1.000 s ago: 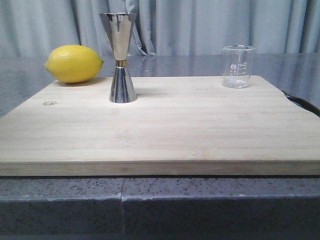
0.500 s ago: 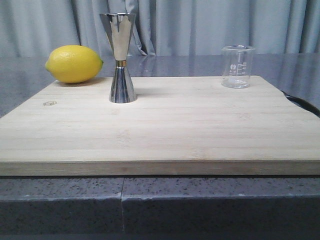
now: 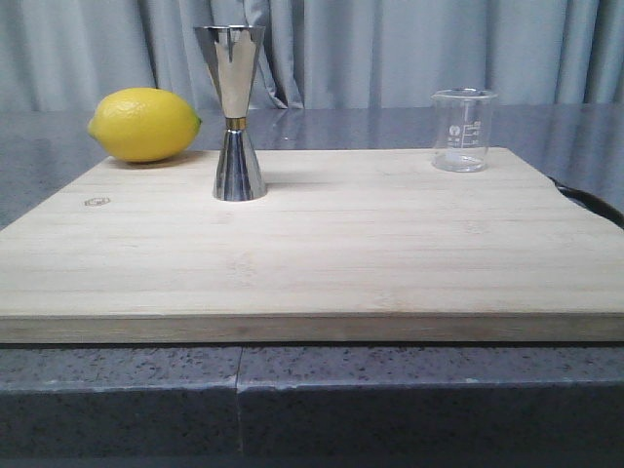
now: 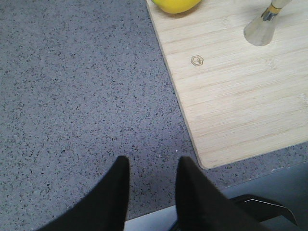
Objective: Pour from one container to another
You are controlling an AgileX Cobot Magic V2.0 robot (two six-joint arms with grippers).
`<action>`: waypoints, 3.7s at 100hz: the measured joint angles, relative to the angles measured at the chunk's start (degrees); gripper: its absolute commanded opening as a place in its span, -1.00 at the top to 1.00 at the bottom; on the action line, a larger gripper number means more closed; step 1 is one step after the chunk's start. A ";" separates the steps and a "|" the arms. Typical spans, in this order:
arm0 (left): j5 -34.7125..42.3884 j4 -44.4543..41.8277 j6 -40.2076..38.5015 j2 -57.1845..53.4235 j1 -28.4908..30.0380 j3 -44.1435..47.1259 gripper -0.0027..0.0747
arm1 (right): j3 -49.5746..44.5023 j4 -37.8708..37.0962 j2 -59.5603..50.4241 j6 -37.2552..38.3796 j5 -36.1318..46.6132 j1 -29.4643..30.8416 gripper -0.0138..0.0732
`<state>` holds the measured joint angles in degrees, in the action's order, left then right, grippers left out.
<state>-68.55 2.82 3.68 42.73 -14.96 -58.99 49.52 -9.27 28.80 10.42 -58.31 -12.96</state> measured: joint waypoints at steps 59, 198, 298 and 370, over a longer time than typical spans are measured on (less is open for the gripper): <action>0.44 -0.22 -0.04 0.00 0.00 0.00 0.98 | 0.00 -0.68 0.00 0.00 -0.12 0.00 0.85; 69.23 -0.54 -0.04 -43.06 10.86 59.20 0.98 | 0.00 -0.68 -0.09 0.00 -0.21 0.00 0.85; 69.52 -0.44 -0.04 -43.06 10.86 59.20 0.98 | -1.72 -2.05 -2.36 0.00 0.28 1.26 0.85; 69.52 -0.44 -0.13 -43.06 10.86 59.20 0.98 | -47.13 6.40 -29.27 -0.02 43.69 16.39 0.85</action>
<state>0.97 2.38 3.55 -0.33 -4.10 0.21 2.39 -2.87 -0.48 10.40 -14.62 3.43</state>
